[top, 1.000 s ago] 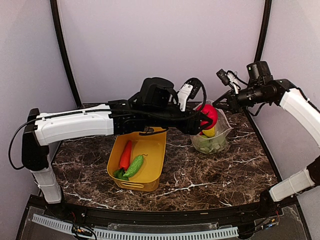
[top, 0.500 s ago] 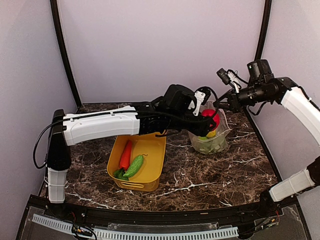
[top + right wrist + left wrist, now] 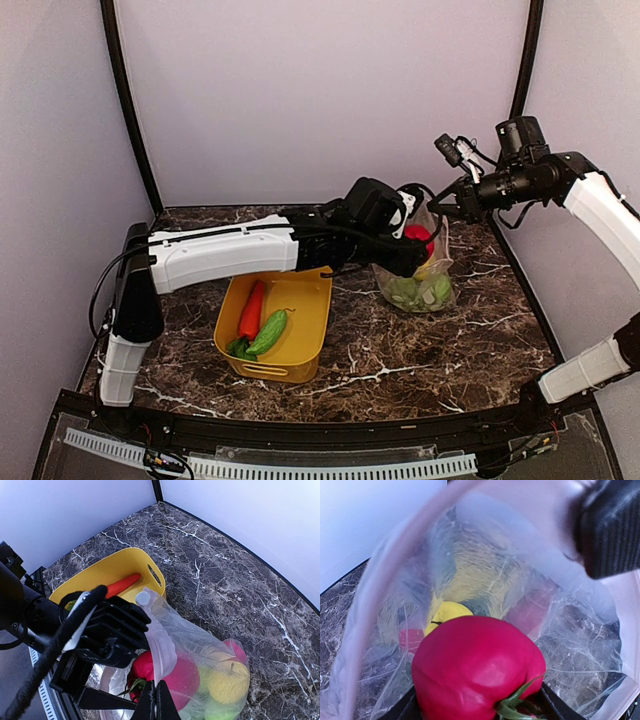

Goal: Place the food in the zip-top bag and seal the zipper
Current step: Place the fake fruit in the zipper food storage bag.

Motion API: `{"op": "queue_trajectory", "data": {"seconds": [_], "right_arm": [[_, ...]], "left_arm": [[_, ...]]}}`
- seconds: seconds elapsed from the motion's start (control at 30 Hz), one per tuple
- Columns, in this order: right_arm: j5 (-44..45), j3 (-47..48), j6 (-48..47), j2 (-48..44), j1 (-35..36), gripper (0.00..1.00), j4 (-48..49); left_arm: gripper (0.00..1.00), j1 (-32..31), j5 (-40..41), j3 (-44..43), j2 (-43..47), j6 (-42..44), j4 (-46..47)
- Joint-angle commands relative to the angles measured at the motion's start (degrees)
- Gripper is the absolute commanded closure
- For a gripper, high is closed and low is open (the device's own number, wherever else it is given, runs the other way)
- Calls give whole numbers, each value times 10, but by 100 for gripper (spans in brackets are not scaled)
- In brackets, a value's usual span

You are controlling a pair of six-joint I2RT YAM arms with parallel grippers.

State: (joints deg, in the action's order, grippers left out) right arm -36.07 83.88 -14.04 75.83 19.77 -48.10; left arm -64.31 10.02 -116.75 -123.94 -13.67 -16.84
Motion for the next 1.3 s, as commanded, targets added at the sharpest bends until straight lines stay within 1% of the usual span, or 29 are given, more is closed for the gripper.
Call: {"op": "queue_trajectory", "data": {"seconds": [0.0,0.03,0.07,0.1,0.2,0.3,0.47,0.63,0.73,0.83,0.97,1.07,1.17,1.2,1.27], "right_arm": [[-7,9,8,-17,5,100,12],[-7,8,8,-17,6,100,12],[-7,8,8,-17,5,100,12],[-7,8,9,-18,5,100,12],[-5,9,9,-19,5,100,12],[-1,5,9,-19,5,100,13],[3,4,12,-14,5,100,15],[3,3,14,-12,5,100,18],[1,5,15,-9,5,100,18],[1,5,15,-9,5,100,18],[4,2,14,-11,5,100,19],[5,-3,14,-13,5,100,21],[3,-5,13,-13,5,100,21],[3,-4,12,-13,5,100,21],[3,-4,11,-15,5,100,22]], "left_arm": [[62,-3,-10,-21,-3,3,-15],[56,-3,-14,-27,-5,3,-15],[52,-3,-16,-29,-5,3,-18],[44,-3,-17,-37,-5,4,-20],[34,-3,-23,-59,-4,8,-40],[31,-4,-26,-78,7,14,-55],[26,-6,-27,-81,29,45,-63],[21,-6,-30,-84,36,57,-83],[15,-6,-30,-75,35,58,-79],[12,-6,-14,-75,39,50,-82],[12,-12,0,-69,71,46,-84],[16,-27,13,-33,109,56,-63],[25,-34,-19,19,156,73,-24],[30,-36,-40,28,163,77,-20],[36,-36,-46,52,179,81,-34]]}}
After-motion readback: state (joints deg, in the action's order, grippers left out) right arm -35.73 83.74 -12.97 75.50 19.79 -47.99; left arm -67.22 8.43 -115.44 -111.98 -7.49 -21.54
